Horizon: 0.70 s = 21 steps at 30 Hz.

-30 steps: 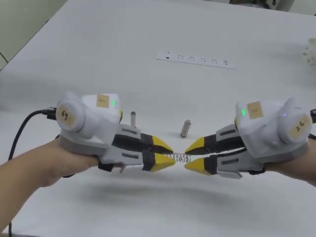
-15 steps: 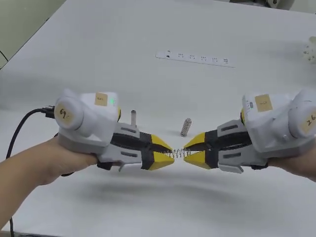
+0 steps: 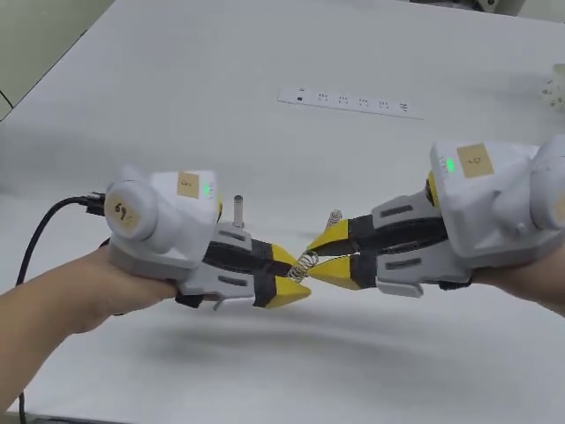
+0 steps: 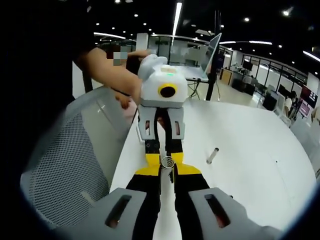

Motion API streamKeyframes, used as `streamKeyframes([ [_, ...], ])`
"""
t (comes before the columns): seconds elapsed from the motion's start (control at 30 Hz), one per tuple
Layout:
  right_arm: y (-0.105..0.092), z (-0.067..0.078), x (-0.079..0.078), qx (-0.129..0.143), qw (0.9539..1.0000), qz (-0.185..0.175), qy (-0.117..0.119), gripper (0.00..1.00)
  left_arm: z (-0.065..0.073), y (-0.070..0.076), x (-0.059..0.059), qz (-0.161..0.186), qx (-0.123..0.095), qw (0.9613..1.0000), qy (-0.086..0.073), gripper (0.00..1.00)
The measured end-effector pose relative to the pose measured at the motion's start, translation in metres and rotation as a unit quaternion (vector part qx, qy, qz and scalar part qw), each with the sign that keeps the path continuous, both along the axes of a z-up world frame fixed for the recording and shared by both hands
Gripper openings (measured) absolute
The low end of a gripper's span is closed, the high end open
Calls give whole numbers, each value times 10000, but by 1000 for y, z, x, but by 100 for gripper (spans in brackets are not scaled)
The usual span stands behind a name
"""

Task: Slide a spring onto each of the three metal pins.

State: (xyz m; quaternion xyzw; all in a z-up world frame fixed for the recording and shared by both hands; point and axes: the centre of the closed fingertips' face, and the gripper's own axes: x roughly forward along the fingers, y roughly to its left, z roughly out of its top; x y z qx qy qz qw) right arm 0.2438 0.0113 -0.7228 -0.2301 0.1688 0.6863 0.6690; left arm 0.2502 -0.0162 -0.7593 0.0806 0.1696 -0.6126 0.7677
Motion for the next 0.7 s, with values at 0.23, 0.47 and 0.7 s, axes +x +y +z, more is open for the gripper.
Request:
streamKeyframes([
  [0.23,6,-1,6,167,9994,-254,158,6,0,0,-1,-5,91,9999,-51,2],
  [0.47,6,-1,8,288,9982,-405,348,6,0,2,-1,1,72,10000,-13,2],
  [0.7,8,-3,6,354,9968,-493,530,7,-1,2,-1,-19,78,10000,22,2],
])
